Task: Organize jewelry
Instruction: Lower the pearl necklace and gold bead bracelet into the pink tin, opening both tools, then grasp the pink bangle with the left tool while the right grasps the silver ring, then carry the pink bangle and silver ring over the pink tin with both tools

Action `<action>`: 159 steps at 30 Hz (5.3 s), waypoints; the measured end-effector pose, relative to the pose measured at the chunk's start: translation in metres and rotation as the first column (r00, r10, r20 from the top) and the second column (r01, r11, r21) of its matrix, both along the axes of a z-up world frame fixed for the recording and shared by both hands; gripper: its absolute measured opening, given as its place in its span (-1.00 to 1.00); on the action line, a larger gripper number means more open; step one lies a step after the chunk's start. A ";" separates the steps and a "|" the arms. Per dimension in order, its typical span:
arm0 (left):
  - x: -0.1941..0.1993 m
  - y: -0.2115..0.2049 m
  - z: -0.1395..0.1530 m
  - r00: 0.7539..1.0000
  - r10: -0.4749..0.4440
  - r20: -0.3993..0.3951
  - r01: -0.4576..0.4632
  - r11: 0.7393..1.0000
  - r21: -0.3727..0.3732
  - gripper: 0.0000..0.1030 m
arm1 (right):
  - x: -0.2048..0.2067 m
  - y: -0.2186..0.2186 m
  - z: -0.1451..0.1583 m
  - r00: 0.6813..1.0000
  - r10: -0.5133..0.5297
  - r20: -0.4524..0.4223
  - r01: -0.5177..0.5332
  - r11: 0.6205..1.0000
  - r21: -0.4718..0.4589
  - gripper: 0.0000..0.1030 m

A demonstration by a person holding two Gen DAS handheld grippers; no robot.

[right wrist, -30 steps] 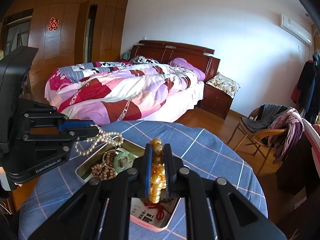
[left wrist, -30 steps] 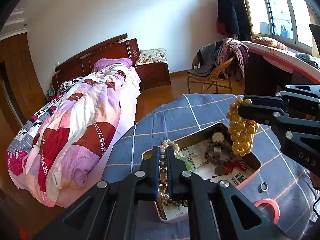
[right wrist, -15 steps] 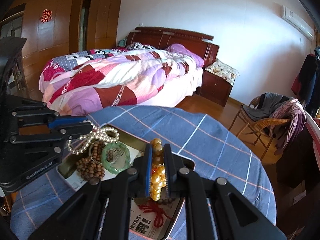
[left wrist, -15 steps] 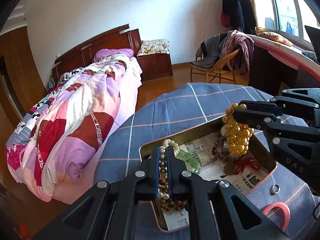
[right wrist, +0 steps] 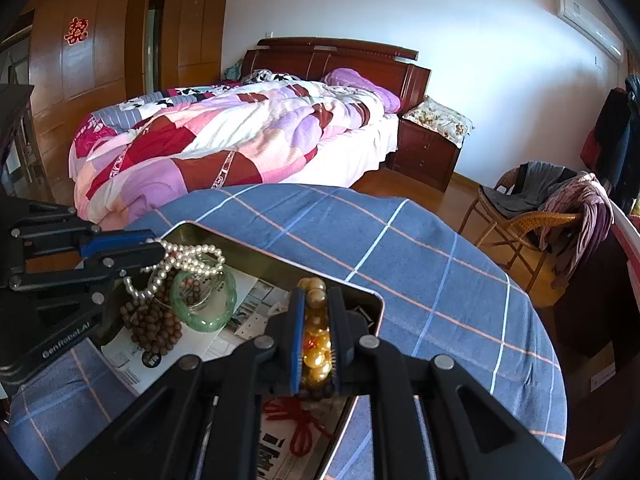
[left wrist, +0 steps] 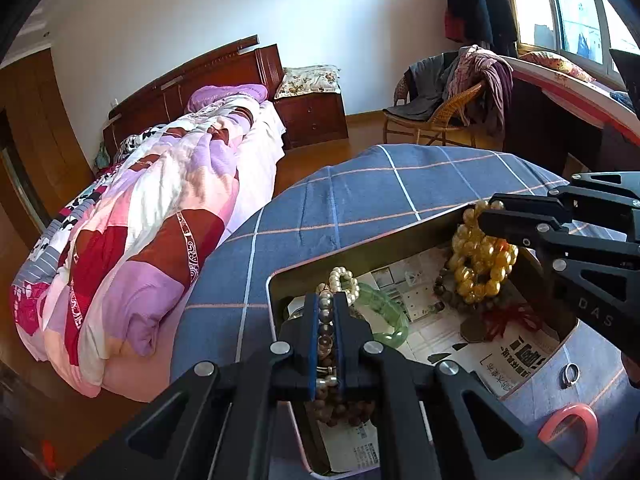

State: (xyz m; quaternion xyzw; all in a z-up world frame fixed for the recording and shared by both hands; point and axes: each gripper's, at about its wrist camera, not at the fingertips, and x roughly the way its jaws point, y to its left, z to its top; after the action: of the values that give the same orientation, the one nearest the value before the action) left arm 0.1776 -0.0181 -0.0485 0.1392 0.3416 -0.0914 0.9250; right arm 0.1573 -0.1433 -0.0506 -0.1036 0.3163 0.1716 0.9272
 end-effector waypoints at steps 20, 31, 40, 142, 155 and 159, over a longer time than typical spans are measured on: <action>-0.130 -0.029 -0.008 0.997 -0.060 0.041 0.061 0.998 -0.033 0.15 | -0.085 -0.064 -0.023 0.993 -0.107 -0.049 0.109 0.993 0.051 0.14; -0.139 -0.075 -0.043 0.986 -0.152 -0.070 0.156 0.987 0.046 0.15 | -0.107 -0.077 -0.038 0.988 -0.141 -0.063 0.143 0.989 0.030 0.28; -0.136 -0.070 -0.059 0.986 -0.137 -0.092 0.147 0.983 0.108 0.16 | -0.107 -0.077 -0.042 0.989 -0.128 -0.079 0.131 0.991 0.030 0.28; -0.102 0.012 0.028 0.994 -0.048 0.093 0.054 0.997 -0.060 -0.84 | -0.080 -0.015 0.021 0.987 0.162 0.021 -0.163 0.986 0.038 -0.58; -0.072 0.013 0.029 0.995 -0.034 0.093 0.038 0.998 -0.040 -0.84 | -0.054 -0.009 0.025 0.990 0.143 0.017 -0.143 0.989 0.021 -0.58; -0.065 0.014 0.030 0.995 -0.031 0.091 0.034 0.999 -0.037 -0.84 | -0.047 -0.008 0.025 0.991 0.133 0.014 -0.134 0.991 0.022 -0.58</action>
State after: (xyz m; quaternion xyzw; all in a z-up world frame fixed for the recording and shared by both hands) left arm 0.1126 -0.0045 -0.0181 0.1307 0.2954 -0.1066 0.9404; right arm 0.1101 -0.1510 -0.0255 -0.1152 0.3010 0.2362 0.9167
